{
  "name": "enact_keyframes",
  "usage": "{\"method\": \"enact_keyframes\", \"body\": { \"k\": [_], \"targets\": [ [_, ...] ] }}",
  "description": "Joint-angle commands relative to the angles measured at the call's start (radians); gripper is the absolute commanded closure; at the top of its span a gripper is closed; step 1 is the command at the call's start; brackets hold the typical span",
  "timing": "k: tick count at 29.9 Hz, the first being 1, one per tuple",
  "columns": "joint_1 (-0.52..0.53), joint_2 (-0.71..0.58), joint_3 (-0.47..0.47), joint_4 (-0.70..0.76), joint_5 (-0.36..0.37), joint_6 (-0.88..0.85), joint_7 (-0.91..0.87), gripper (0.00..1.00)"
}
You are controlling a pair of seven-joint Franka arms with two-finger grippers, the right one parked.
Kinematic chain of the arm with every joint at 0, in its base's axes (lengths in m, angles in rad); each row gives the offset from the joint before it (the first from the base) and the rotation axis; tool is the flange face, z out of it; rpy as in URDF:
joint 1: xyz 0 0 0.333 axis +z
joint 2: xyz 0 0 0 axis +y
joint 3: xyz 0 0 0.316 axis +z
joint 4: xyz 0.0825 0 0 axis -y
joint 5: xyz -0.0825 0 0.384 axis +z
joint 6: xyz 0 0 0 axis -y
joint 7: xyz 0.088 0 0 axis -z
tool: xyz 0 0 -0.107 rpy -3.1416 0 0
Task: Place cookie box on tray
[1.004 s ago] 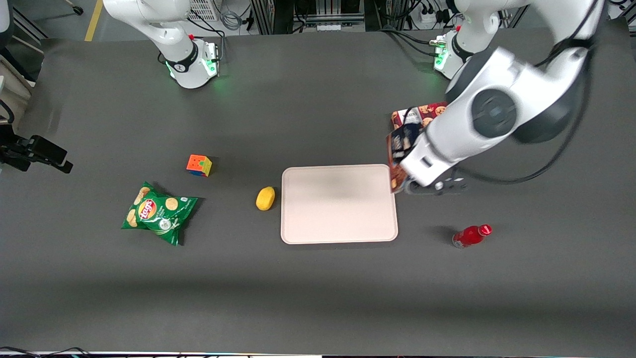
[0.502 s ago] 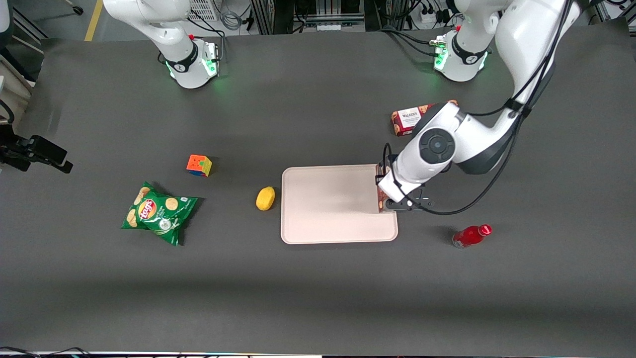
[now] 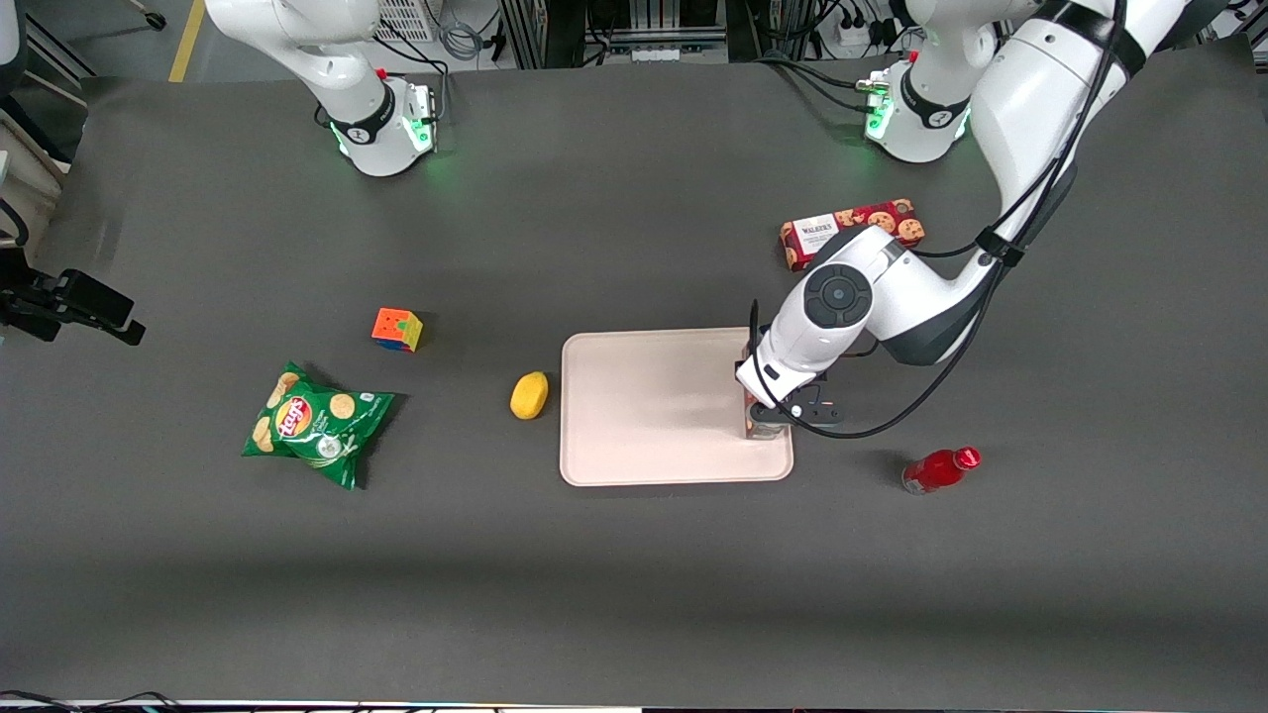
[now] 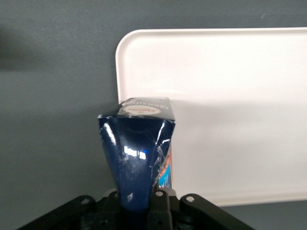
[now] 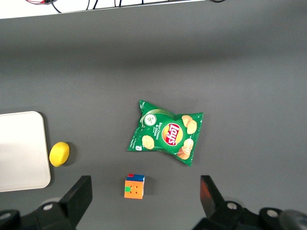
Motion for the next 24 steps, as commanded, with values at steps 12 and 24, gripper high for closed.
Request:
{"method": "enact_keyframes", "body": {
  "k": [12, 24],
  "targets": [
    [0.015, -0.114, -0.055, 0.223, -0.011, -0.306, -0.018, 0.0],
    [0.059, -0.25, -0.032, 0.685, -0.148, -0.945, 0.243, 0.0]
  ]
}}
